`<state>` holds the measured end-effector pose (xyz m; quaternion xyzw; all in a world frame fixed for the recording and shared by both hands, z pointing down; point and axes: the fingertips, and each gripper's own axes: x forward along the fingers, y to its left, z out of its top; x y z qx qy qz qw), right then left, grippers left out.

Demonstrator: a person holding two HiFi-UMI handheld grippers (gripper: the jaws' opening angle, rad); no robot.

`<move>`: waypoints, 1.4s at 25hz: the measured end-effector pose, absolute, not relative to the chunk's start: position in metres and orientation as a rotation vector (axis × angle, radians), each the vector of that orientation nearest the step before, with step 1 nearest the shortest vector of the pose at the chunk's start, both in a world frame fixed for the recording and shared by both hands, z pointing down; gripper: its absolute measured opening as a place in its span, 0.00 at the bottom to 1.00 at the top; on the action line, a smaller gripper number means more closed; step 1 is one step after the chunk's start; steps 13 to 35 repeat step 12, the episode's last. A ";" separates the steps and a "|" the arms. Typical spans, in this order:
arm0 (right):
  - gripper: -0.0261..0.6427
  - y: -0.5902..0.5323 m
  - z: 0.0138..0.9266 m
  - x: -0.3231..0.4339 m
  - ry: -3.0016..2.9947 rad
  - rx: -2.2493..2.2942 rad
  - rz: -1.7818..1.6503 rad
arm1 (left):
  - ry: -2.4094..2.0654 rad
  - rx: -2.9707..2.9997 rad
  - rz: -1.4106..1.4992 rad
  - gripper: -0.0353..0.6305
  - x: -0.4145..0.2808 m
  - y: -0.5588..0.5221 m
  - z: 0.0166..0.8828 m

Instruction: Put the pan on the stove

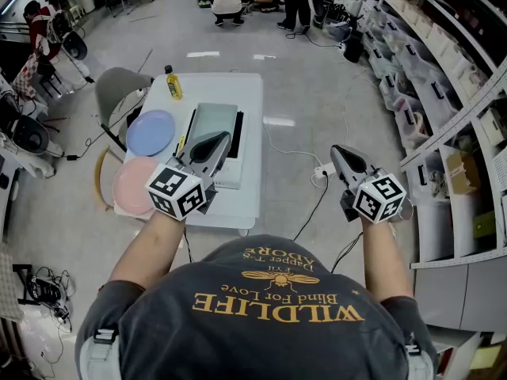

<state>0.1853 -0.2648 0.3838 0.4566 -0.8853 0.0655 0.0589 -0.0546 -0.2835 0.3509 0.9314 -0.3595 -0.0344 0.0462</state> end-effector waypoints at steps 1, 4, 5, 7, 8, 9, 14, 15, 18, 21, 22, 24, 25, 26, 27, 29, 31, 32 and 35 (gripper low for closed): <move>0.04 -0.264 0.385 0.185 -2.682 1.381 0.197 | -1.098 2.844 -0.105 0.05 -0.054 -0.283 0.352; 0.04 -0.264 0.387 0.185 -2.683 1.375 0.194 | -1.100 2.844 -0.105 0.05 -0.054 -0.281 0.354; 0.04 -0.264 0.387 0.184 -2.684 1.373 0.196 | -1.099 2.844 -0.105 0.05 -0.054 -0.281 0.354; 0.04 -0.264 0.387 0.183 -2.684 1.370 0.196 | -1.099 2.843 -0.103 0.05 -0.055 -0.281 0.353; 0.04 -0.264 0.387 0.182 -2.684 1.369 0.196 | -1.098 2.842 -0.102 0.05 -0.055 -0.280 0.353; 0.04 -0.263 0.386 0.182 -2.684 1.368 0.195 | -1.098 2.842 -0.101 0.05 -0.055 -0.280 0.353; 0.04 -0.263 0.386 0.180 -2.685 1.364 0.193 | -1.096 2.845 -0.095 0.05 -0.056 -0.279 0.353; 0.04 -0.263 0.386 0.180 -2.685 1.364 0.193 | -1.096 2.845 -0.095 0.05 -0.056 -0.279 0.353; 0.04 -0.263 0.386 0.180 -2.685 1.364 0.193 | -1.096 2.845 -0.095 0.05 -0.056 -0.279 0.353; 0.04 -0.263 0.386 0.180 -2.685 1.364 0.193 | -1.096 2.845 -0.095 0.05 -0.056 -0.279 0.353; 0.04 -0.263 0.386 0.180 -2.685 1.364 0.193 | -1.096 2.845 -0.095 0.05 -0.056 -0.279 0.353; 0.04 -0.263 0.386 0.180 -2.685 1.364 0.193 | -1.096 2.845 -0.095 0.05 -0.056 -0.279 0.353; 0.04 -0.263 0.386 0.180 -2.685 1.364 0.193 | -1.096 2.845 -0.095 0.05 -0.056 -0.279 0.353; 0.04 -0.263 0.386 0.180 -2.685 1.364 0.193 | -1.096 2.845 -0.095 0.05 -0.056 -0.279 0.353; 0.04 -0.263 0.386 0.180 -2.685 1.364 0.193 | -1.096 2.845 -0.095 0.05 -0.056 -0.279 0.353; 0.04 -0.263 0.386 0.180 -2.685 1.364 0.193 | -1.096 2.845 -0.095 0.05 -0.056 -0.279 0.353; 0.04 -0.263 0.386 0.180 -2.685 1.364 0.193 | -1.096 2.845 -0.095 0.05 -0.056 -0.279 0.353; 0.04 -0.263 0.386 0.180 -2.685 1.364 0.193 | -1.096 2.845 -0.095 0.05 -0.056 -0.279 0.353; 0.04 -0.263 0.386 0.180 -2.685 1.364 0.193 | -1.096 2.845 -0.095 0.05 -0.056 -0.279 0.353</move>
